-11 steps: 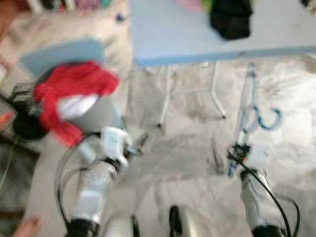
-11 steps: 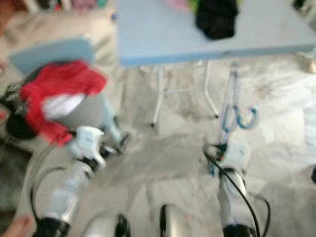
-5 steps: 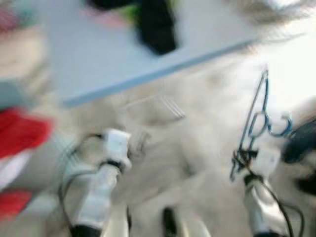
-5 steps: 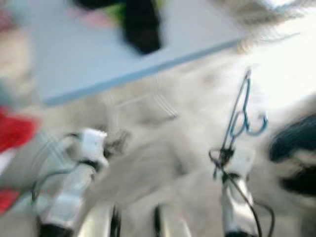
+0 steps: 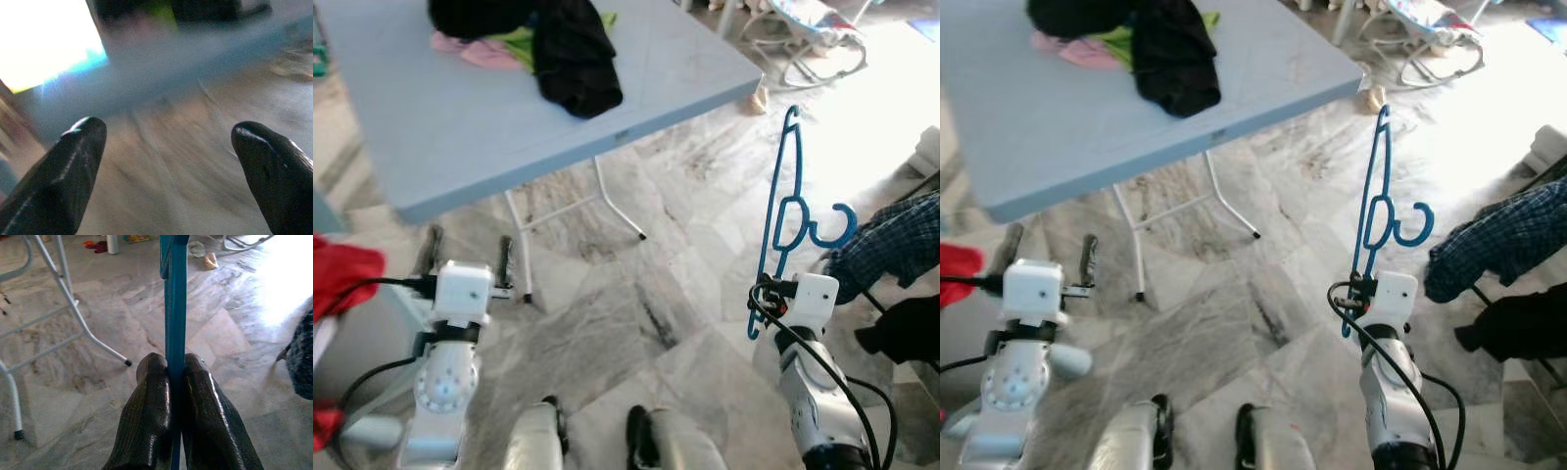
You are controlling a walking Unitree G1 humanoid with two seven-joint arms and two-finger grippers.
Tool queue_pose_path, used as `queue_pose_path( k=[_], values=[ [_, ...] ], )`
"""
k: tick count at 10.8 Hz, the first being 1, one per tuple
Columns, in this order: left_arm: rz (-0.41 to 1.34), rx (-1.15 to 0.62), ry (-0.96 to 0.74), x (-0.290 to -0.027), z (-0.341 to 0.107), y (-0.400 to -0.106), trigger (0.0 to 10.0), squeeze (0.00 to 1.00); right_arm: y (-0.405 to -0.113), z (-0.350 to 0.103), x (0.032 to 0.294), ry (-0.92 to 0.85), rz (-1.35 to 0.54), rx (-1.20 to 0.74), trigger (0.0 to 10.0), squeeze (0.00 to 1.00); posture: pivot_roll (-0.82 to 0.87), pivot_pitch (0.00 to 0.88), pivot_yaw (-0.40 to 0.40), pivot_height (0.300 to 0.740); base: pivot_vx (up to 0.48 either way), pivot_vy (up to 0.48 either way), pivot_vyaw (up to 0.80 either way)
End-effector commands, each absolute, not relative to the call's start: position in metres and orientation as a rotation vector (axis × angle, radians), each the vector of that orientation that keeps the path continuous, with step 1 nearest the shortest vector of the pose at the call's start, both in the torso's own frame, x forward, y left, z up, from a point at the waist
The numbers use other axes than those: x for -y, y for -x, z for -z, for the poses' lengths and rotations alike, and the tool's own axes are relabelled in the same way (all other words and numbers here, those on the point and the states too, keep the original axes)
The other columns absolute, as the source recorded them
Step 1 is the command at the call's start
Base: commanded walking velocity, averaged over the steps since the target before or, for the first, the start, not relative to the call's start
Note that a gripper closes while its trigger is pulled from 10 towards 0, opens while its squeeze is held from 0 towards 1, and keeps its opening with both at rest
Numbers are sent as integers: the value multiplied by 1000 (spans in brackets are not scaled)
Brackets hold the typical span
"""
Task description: Hang hanger
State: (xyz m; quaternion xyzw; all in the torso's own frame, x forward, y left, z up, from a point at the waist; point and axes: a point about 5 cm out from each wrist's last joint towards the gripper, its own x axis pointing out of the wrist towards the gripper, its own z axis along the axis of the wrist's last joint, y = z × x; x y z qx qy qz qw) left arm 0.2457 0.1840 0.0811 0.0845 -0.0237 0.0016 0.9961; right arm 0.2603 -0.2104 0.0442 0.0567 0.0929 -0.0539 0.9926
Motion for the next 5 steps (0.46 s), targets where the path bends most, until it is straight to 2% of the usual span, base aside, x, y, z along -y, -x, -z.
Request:
queue_pose_path(
  k=[1, 2, 5],
  values=[
    [83, -67, -91, -172, -65, -246, 10000, 0, -259, -44, 212, -114, 115, -185, 10000, 0, 27, 186, -66, 740, 0, 0, 0],
    [179, -36, -162, -164, -71, -250, 10000, 0, -257, -43, 214, -117, 128, -184, 10000, 0, 19, 191, -59, 740, 0, 0, -788],
    [262, -5, -125, -152, -79, -261, 10000, 0, -252, -42, 217, -112, 149, -186, 10000, 0, -5, 209, -42, 740, 0, 0, -800]
  ],
)
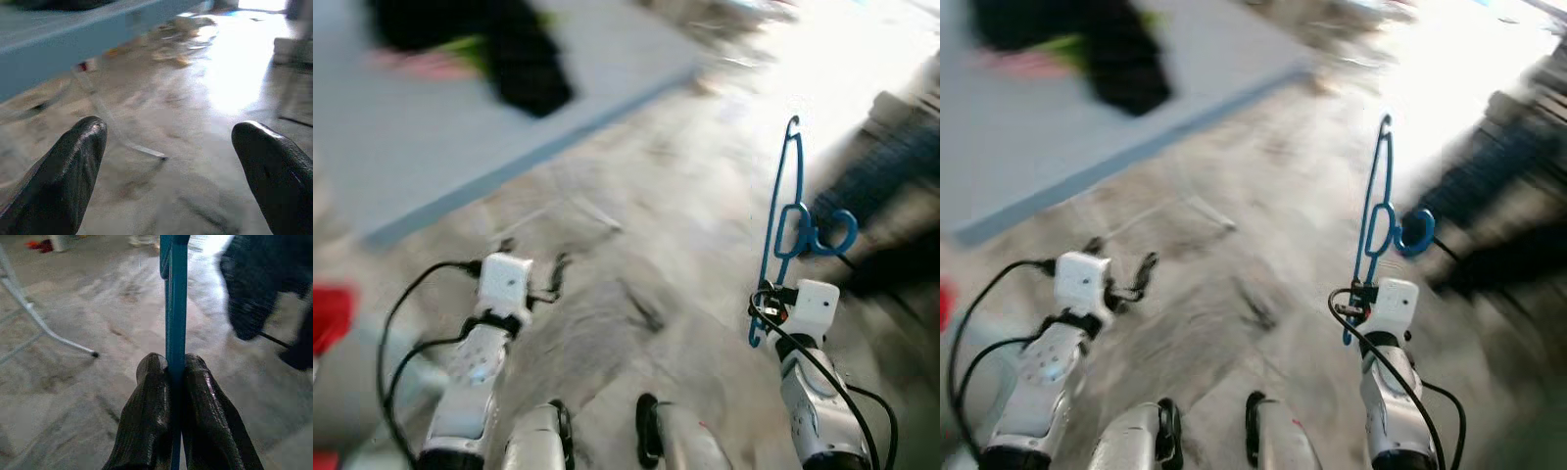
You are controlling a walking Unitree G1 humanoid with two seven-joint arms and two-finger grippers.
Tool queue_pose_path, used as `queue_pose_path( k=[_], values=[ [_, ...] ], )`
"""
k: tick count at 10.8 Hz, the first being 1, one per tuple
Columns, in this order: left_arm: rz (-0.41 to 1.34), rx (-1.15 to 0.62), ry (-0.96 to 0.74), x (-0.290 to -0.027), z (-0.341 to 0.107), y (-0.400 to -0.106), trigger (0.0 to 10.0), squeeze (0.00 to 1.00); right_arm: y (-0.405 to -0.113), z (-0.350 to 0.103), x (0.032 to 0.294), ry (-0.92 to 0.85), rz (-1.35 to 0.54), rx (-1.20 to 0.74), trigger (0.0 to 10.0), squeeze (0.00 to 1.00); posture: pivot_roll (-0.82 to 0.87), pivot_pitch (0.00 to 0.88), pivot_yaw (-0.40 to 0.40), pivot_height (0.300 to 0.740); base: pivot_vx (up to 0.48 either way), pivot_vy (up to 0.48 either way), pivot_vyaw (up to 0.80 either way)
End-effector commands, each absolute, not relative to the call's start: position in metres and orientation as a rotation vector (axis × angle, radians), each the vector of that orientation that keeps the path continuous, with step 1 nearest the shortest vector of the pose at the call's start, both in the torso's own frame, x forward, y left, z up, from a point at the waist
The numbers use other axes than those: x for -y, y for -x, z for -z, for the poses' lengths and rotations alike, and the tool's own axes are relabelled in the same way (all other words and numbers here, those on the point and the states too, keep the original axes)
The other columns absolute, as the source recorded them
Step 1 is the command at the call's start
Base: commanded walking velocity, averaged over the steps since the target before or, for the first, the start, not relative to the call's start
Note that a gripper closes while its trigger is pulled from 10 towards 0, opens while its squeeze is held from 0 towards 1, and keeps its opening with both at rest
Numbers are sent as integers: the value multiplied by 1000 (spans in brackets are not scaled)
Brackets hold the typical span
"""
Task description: Hang hanger
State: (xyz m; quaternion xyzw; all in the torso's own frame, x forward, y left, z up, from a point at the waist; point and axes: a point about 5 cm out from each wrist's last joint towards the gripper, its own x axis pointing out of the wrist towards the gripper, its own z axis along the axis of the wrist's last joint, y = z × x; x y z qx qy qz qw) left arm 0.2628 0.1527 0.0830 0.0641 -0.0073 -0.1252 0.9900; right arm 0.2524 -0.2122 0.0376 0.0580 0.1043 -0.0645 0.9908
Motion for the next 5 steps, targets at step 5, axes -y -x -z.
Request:
queue_pose_path(
  k=[5],
  values=[
    [376, -22, -90, -140, -79, -258, 10000, 0, -255, -47, 214, -119, 166, -162, 10000, 0, -6, 226, -37, 740, 269, 0, -800]
  ],
)
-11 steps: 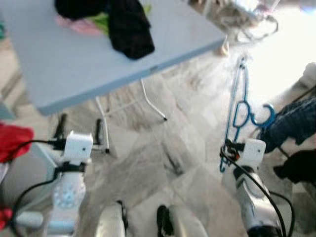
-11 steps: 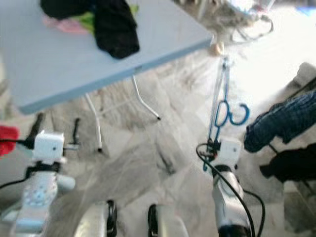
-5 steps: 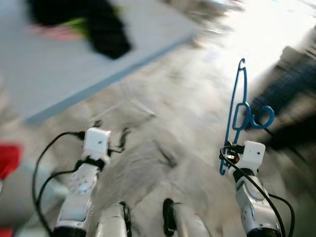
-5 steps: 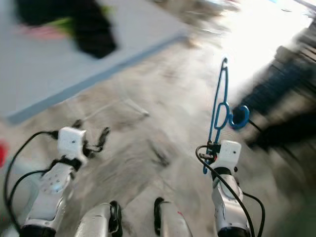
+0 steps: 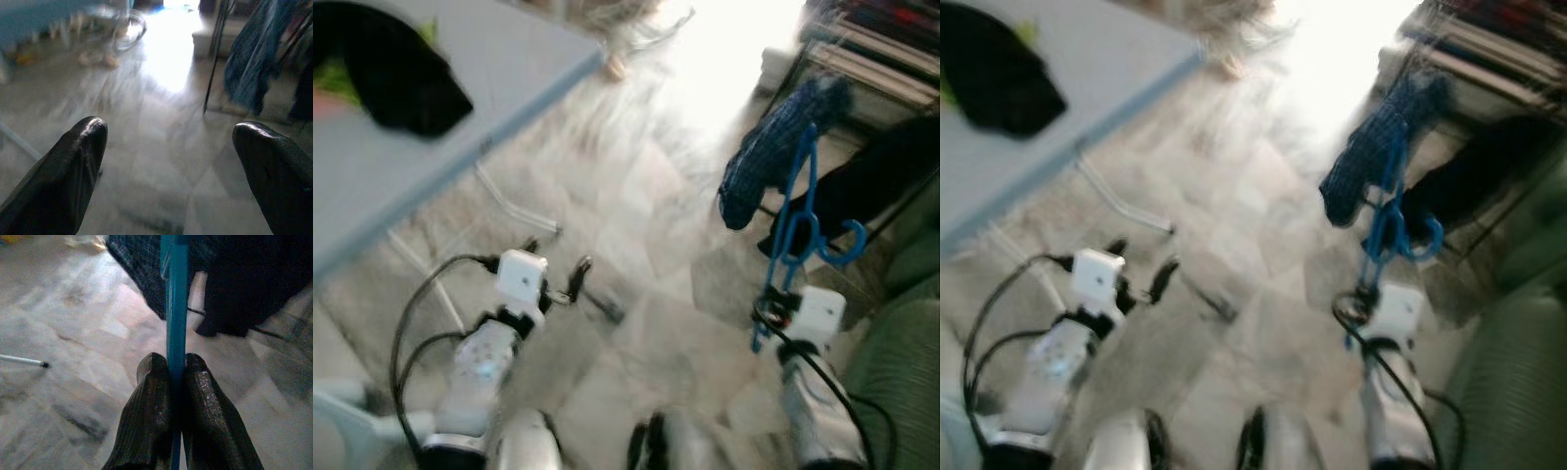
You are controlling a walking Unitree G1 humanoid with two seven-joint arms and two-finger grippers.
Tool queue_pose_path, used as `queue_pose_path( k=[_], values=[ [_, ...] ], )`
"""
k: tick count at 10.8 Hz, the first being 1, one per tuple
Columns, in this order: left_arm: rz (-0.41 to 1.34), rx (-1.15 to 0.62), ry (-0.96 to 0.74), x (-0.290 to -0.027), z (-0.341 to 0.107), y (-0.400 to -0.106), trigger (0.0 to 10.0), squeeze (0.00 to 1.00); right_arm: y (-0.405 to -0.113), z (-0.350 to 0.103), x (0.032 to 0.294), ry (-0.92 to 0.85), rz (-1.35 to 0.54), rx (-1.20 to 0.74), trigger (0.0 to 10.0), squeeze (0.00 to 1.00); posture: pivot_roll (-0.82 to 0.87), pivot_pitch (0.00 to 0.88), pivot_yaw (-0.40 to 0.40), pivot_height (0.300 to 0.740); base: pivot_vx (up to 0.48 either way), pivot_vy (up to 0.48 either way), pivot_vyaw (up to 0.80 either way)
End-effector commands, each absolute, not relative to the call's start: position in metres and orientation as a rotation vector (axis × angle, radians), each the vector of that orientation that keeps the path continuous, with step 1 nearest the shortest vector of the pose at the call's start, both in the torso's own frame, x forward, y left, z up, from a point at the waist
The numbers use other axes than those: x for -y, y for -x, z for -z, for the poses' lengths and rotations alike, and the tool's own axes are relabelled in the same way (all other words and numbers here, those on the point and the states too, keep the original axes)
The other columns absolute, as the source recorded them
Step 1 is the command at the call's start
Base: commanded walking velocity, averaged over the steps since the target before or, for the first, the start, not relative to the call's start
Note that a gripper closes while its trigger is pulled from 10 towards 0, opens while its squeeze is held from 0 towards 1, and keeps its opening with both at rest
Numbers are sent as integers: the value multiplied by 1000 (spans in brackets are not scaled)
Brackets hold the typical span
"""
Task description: Hang hanger
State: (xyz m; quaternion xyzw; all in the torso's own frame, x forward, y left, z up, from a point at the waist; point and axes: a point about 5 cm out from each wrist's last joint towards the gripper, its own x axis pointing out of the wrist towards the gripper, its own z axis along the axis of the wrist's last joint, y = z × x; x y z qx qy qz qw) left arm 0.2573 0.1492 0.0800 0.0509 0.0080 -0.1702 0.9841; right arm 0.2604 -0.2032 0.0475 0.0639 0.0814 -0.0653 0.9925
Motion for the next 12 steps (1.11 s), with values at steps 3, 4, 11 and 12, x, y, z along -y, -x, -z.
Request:
queue_pose_path(
  k=[3, 4, 11, 12],
  values=[
    [400, -31, -96, -140, -78, -257, 10000, 0, -251, -56, 239, -29, 384, -119, 10000, 0, -8, 230, -31, 740, 385, 0, -800],
    [406, -36, -94, -139, -77, -256, 10000, 0, -250, -55, 244, -19, 407, -128, 10000, 0, -8, 230, -31, 740, 375, 0, -800],
    [435, -43, -91, -134, -77, -256, 10000, 0, -252, -37, 234, -78, 365, -242, 10000, 0, -7, 234, -35, 740, 156, 178, -771],
    [428, -46, -99, -135, -77, -257, 10000, 0, -255, -36, 226, -95, 300, -261, 10000, 0, -6, 232, -35, 740, 259, 405, 0]
  ],
)
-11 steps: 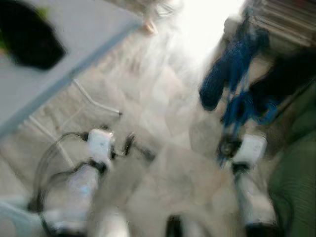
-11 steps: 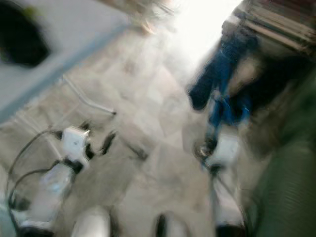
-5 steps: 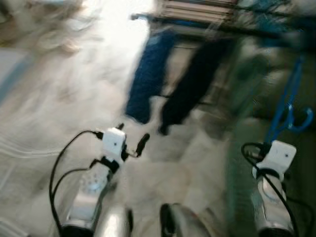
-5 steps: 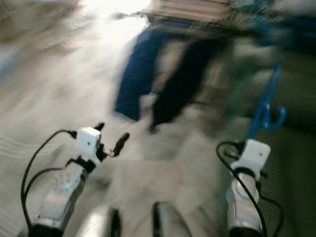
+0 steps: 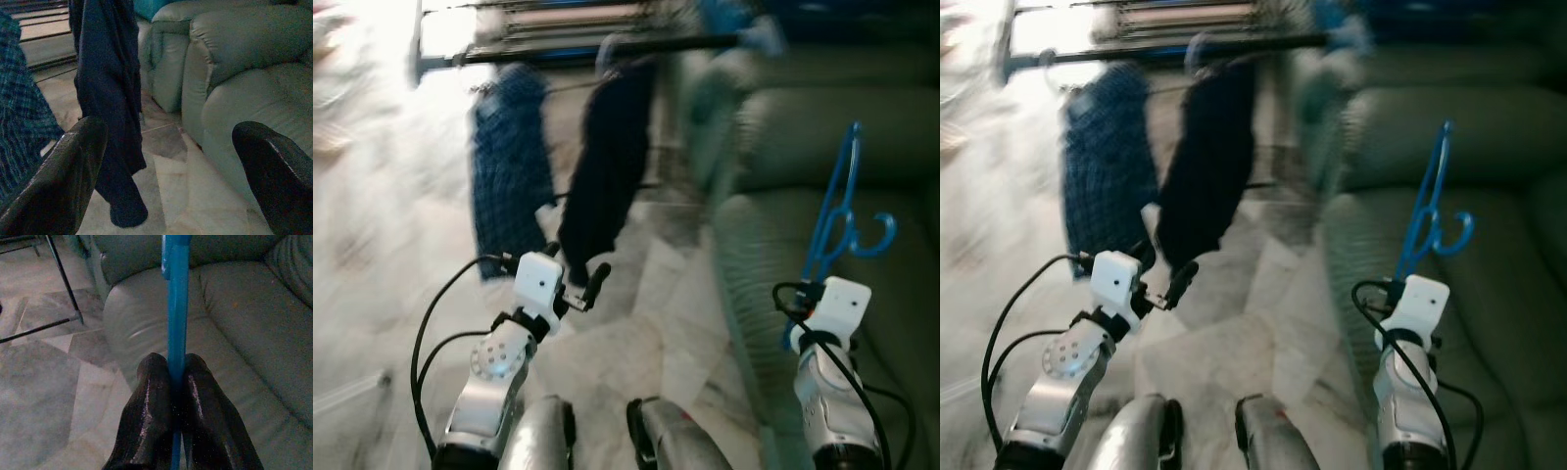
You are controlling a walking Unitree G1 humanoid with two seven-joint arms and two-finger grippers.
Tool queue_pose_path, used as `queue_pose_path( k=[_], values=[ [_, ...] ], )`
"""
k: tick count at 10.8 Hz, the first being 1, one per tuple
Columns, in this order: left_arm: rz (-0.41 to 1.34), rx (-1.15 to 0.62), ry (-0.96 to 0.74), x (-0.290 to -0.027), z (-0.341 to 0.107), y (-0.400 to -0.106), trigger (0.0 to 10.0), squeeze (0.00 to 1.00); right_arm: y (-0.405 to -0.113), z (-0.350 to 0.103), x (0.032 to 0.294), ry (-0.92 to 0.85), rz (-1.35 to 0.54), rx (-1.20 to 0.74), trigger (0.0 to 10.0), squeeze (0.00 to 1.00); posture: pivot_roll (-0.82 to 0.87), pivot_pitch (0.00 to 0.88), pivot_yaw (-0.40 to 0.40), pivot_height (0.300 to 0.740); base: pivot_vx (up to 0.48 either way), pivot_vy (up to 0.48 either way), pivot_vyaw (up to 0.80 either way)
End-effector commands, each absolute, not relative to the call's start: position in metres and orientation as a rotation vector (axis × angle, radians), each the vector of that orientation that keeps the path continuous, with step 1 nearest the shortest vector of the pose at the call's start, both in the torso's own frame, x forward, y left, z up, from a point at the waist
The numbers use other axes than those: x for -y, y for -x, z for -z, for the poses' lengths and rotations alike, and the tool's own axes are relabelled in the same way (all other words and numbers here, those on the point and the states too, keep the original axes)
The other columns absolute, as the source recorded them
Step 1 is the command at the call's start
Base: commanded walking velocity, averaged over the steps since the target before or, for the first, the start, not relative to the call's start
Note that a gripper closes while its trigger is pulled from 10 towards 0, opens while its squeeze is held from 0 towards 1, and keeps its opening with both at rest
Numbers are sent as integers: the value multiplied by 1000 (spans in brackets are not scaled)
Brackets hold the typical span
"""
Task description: Hang hanger
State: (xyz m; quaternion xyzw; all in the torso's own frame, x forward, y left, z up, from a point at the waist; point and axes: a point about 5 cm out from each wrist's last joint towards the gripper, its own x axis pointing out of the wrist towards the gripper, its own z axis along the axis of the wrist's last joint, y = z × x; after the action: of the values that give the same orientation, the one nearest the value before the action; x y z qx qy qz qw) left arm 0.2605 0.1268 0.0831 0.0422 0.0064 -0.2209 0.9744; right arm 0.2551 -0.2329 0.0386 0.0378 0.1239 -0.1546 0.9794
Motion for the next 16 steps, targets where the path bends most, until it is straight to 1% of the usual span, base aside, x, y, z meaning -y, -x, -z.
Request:
queue_pose_path(
  k=[1, 2, 3, 8, 10, 12, 14, 16],
  values=[
    [421, -54, -97, -135, -76, -258, 10000, 0, -260, -33, 216, -99, 216, -290, 10000, 0, -5, 226, -37, 740, 259, 405, 0],
    [420, -59, -98, -134, -75, -258, 10000, 0, -263, -32, 210, -100, 161, -313, 10000, 0, -3, 225, -38, 740, 262, 405, 0],
    [422, -51, -116, -132, -76, -258, 10000, 0, -269, -31, 204, -87, 70, -346, 10000, 0, -1, 225, -40, 740, 439, 0, 0],
    [434, -47, -105, -123, -77, -261, 10000, 0, -282, -39, 211, -29, 60, -318, 10000, 0, 1, 214, -40, 740, 476, 0, 0],
    [444, -35, -113, -119, -80, -263, 10000, 0, -291, -52, 213, 31, 50, -245, 10000, 0, 1, 208, -40, 740, 480, 0, 0],
    [451, -18, -97, -116, -82, -264, 10000, 0, -302, -62, 220, 94, 53, -204, 10000, 0, 6, 199, -43, 740, 480, 0, 0],
    [453, -9, -80, -114, -82, -262, 10000, 0, -309, -71, 230, 124, 65, -179, 10000, 0, 8, 200, -44, 740, 0, 0, 0],
    [459, -13, -77, -110, -81, -260, 10000, 0, -317, -82, 232, 174, 32, -146, 10000, 0, 7, 201, -44, 740, 0, 0, 0]
  ],
)
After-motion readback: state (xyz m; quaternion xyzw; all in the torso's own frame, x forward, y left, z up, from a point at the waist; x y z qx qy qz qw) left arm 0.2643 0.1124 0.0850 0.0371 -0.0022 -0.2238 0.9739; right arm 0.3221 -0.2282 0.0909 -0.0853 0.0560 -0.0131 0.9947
